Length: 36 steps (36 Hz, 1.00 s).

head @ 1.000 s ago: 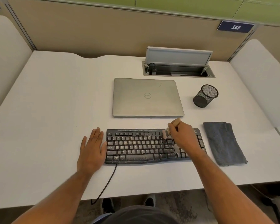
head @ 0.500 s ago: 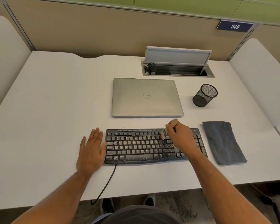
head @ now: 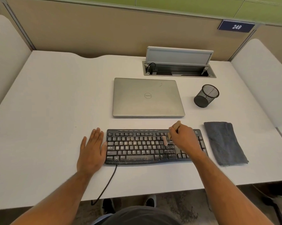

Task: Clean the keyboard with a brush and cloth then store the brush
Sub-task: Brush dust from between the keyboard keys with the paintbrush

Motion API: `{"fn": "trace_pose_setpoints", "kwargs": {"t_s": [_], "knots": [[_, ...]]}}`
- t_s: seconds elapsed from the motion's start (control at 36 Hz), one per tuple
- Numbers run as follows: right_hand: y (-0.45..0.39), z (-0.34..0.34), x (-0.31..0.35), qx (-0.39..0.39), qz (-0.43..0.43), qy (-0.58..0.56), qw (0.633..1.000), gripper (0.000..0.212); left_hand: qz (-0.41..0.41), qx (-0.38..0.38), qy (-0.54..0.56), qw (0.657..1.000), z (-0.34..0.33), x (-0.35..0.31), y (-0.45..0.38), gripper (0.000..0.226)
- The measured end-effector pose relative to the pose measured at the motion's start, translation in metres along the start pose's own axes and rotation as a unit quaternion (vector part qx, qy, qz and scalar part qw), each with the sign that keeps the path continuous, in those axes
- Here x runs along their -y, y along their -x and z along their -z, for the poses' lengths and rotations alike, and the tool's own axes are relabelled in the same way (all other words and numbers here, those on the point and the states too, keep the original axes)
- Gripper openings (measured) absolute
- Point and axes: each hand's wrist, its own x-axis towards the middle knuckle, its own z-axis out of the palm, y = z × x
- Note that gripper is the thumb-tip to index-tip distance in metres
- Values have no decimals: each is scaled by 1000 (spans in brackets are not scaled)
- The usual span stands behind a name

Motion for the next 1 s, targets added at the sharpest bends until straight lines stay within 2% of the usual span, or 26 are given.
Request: {"fn": "trace_pose_setpoints", "kwargs": {"t_s": [0.14,0.33,0.47,0.75,1.0], "knots": [[-3,1,2,-25,7,-28,999,40,2,-1,-10,1000,0,0,0,70],[1,2,8,10,-6,52,999,49,1,2,-13,1000,1,-1,0,70],[1,2,7,-11,-1,37,999,43,1,2,-11,1000,0,-1,0,71],[2,-2,8,-1,13,-10,1000,31,-5,3,-7,1000,0,0,1,70],[2,-1,9,5,12,-4,1000,35,-10,9,-19,1000,1,0,2,66]]}}
